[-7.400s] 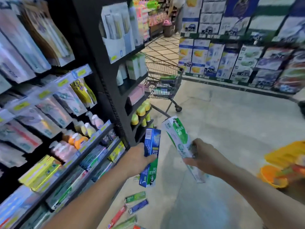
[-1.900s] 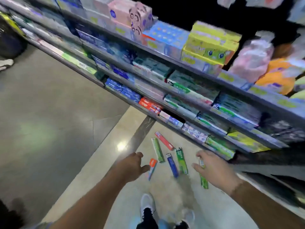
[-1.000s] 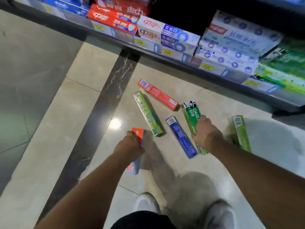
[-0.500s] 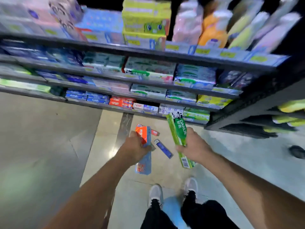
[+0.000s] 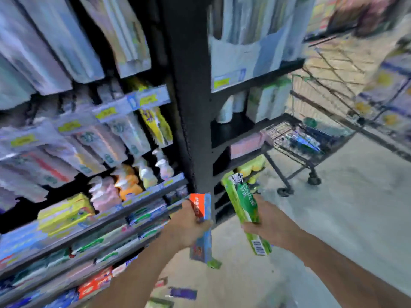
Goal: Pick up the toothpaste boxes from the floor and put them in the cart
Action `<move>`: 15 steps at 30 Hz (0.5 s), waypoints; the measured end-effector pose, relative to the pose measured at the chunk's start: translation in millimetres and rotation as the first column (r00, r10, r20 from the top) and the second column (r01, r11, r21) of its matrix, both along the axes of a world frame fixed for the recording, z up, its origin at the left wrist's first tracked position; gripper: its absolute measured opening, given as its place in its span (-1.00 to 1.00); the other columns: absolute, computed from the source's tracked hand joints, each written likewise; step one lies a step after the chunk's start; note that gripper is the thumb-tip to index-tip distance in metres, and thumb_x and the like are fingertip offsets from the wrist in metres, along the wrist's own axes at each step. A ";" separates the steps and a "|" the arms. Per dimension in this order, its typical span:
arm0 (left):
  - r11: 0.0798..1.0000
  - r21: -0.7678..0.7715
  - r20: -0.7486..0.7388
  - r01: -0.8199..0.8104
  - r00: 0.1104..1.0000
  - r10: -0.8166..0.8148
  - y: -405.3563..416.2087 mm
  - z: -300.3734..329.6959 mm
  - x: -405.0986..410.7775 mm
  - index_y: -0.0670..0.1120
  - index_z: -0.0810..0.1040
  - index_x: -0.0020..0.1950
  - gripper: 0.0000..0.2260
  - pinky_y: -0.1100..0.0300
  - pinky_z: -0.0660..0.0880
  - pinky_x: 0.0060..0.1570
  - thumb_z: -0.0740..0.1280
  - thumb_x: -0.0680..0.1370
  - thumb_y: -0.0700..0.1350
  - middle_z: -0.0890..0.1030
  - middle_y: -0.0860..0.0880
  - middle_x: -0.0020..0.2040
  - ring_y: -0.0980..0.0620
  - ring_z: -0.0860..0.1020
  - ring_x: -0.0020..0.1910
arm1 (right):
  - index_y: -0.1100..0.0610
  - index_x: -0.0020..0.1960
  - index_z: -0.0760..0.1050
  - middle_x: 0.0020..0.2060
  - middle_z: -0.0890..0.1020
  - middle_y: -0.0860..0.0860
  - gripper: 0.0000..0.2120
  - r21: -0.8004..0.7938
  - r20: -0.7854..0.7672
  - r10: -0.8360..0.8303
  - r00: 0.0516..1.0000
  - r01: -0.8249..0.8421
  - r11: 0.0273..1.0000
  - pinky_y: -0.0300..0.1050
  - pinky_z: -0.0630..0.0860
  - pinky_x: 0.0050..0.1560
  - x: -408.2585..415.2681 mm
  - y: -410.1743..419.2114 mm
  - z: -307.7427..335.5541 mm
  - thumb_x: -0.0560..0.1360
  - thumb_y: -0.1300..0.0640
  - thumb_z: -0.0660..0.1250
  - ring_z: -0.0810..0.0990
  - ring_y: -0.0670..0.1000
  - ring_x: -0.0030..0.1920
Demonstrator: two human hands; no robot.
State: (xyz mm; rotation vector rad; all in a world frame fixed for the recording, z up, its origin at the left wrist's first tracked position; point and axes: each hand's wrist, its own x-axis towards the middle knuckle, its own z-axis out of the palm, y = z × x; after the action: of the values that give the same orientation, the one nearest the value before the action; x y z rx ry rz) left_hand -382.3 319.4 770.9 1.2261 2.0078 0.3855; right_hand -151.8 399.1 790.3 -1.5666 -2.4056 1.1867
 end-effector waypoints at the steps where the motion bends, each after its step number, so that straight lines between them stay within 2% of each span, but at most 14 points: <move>1: 0.999 0.000 -0.015 0.054 0.998 -0.054 24.2 7.6 22.6 -0.03 0.33 0.05 -0.50 0.06 0.54 -0.08 0.40 0.38 0.29 0.59 -0.01 -0.09 -0.05 0.60 -0.08 | -0.05 0.21 0.31 -0.12 0.53 -0.14 -0.53 0.013 0.006 -0.059 0.998 0.059 0.998 -0.14 0.48 -0.19 26.7 15.0 8.2 0.41 -0.05 0.44 0.54 -0.09 -0.17; 4: 0.986 0.002 -0.034 0.166 0.986 -0.166 94.0 29.6 99.8 -0.04 0.29 0.07 -0.52 0.08 0.49 -0.10 0.39 0.43 0.26 0.56 -0.03 -0.05 -0.06 0.57 -0.07 | -0.04 0.25 0.26 -0.01 0.55 -0.03 -0.46 0.060 0.072 -0.211 0.975 0.207 0.976 -0.06 0.50 -0.12 108.4 61.4 26.9 0.39 -0.12 0.42 0.55 0.04 -0.08; 7: 0.966 0.049 -0.008 0.252 0.968 -0.252 160.8 35.9 171.9 -0.05 0.34 0.17 -0.43 0.12 0.49 -0.04 0.40 0.38 0.29 0.56 0.00 -0.01 -0.05 0.58 0.01 | 0.00 0.35 0.22 0.11 0.56 0.04 -0.36 0.102 0.107 -0.297 0.949 0.287 0.953 -0.09 0.46 -0.09 183.9 102.3 41.2 0.40 -0.12 0.45 0.55 0.10 0.06; 9: 0.950 0.064 0.023 0.304 0.952 -0.306 202.8 33.0 218.1 0.01 0.36 0.19 -0.35 0.08 0.56 -0.03 0.39 0.30 0.38 0.62 0.02 0.00 0.02 0.61 -0.03 | -0.01 0.32 0.25 0.07 0.57 -0.03 -0.40 0.107 0.089 -0.343 0.935 0.334 0.936 -0.15 0.40 -0.15 234.8 124.3 46.3 0.40 -0.08 0.47 0.55 0.03 0.03; 11: 0.941 0.061 0.048 0.334 0.940 -0.337 237.6 33.7 261.9 0.00 0.34 0.17 -0.38 0.06 0.58 -0.07 0.42 0.32 0.34 0.60 0.01 0.04 0.02 0.60 -0.02 | -0.07 0.26 0.26 -0.07 0.51 -0.18 -0.45 0.110 0.068 -0.384 0.921 0.375 0.920 -0.26 0.33 -0.25 277.9 141.8 49.5 0.40 -0.05 0.48 0.50 -0.09 -0.11; 13: 0.939 0.056 0.050 0.340 0.938 -0.343 265.3 39.2 303.9 -0.03 0.31 0.17 -0.40 -0.03 0.60 -0.04 0.41 0.33 0.30 0.55 -0.01 0.06 -0.02 0.57 0.02 | -0.05 0.31 0.26 -0.06 0.45 -0.15 -0.39 0.103 0.084 -0.418 0.904 0.410 0.906 -0.22 0.32 -0.21 315.7 159.7 48.4 0.38 -0.09 0.47 0.44 -0.06 -0.09; 15: 0.927 0.032 0.058 0.373 0.926 -0.374 291.2 41.5 339.1 -0.05 0.30 0.18 -0.47 -0.01 0.59 -0.01 0.41 0.42 0.23 0.54 -0.02 0.05 -0.04 0.57 0.02 | -0.04 0.34 0.25 0.00 0.46 -0.11 -0.36 0.091 0.102 -0.451 0.887 0.443 0.892 -0.14 0.36 -0.13 345.8 178.6 44.6 0.37 -0.12 0.47 0.45 -0.03 -0.04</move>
State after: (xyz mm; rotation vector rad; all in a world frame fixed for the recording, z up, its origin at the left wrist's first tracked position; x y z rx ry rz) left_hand -43.2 610.7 812.4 1.5523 1.6698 0.2520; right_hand 194.0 577.7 834.9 -2.0713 -1.9474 0.9328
